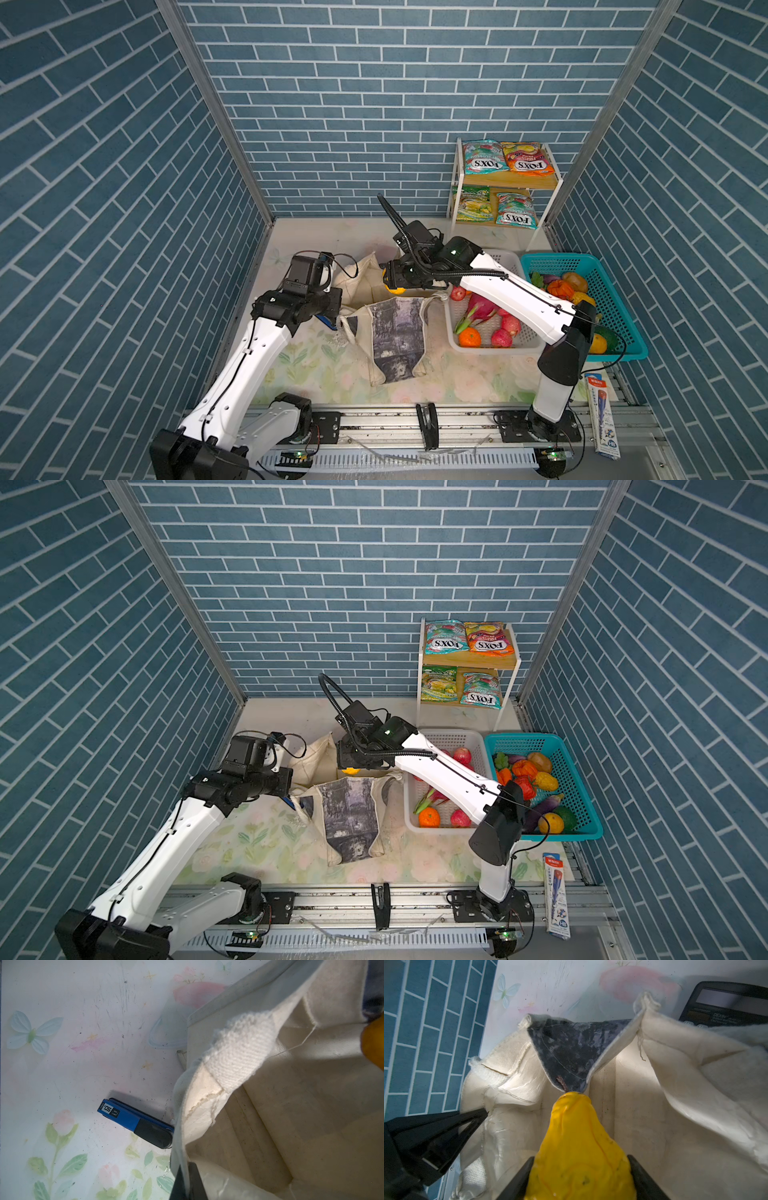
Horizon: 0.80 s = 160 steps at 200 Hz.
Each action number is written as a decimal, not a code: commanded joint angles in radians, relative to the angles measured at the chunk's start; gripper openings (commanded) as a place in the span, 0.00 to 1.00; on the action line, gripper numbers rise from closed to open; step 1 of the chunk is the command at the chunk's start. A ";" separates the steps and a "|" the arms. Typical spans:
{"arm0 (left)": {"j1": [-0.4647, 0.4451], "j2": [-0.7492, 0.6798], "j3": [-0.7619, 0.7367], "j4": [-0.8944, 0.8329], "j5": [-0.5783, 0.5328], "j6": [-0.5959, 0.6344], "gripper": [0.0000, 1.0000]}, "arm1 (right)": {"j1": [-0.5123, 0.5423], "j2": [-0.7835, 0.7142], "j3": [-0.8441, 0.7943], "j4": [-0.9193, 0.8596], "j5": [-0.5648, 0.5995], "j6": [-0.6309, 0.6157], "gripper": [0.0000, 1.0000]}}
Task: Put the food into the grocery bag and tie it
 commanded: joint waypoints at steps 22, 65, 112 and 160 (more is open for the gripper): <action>0.005 -0.015 -0.007 0.008 0.009 -0.002 0.04 | 0.009 -0.085 0.044 -0.095 0.173 -0.050 0.60; 0.005 -0.013 -0.007 0.009 0.010 -0.002 0.04 | 0.009 -0.140 0.082 -0.120 0.216 -0.067 0.59; 0.005 -0.010 -0.007 0.009 0.009 -0.002 0.04 | 0.031 -0.078 0.107 -0.140 0.142 -0.076 0.59; 0.005 -0.006 -0.007 0.009 0.009 -0.002 0.04 | 0.065 0.000 0.110 -0.156 0.088 -0.096 0.59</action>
